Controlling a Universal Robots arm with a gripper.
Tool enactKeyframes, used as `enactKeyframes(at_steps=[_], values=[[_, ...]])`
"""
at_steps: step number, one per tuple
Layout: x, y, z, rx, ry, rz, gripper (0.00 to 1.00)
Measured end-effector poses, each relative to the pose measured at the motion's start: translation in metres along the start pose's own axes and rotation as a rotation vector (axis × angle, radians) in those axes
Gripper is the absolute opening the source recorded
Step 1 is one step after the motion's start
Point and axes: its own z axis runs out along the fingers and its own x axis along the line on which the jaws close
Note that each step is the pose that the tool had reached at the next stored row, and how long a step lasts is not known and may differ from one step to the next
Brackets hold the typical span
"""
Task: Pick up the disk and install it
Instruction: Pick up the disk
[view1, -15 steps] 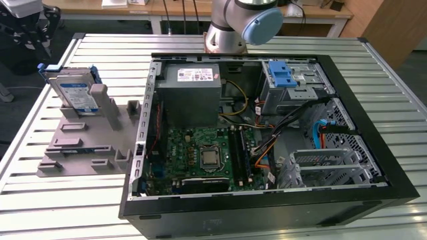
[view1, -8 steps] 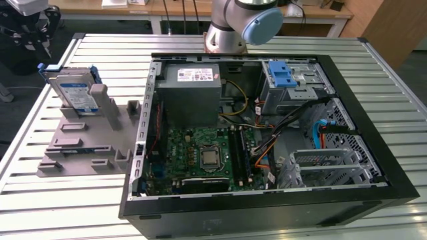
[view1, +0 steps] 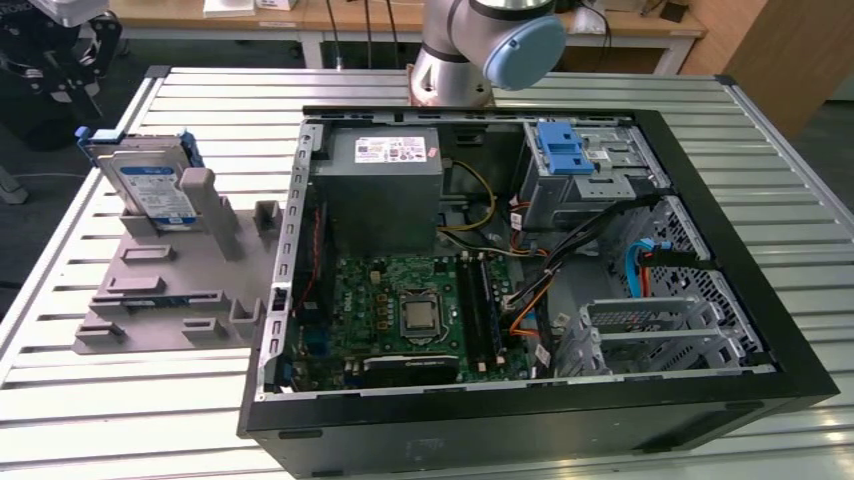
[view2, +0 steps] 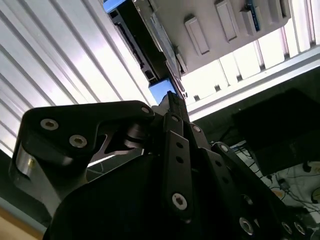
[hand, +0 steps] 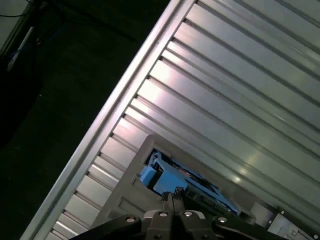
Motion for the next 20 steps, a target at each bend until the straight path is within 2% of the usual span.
enactKeyframes(at_steps=[11, 20], values=[[0.0000, 0.0000, 0.0014, 0.0044, 0.0062, -0.194, 0.11], [0.0000, 0.0000, 0.0024, 0.0106, 0.0129, -0.336, 0.11]])
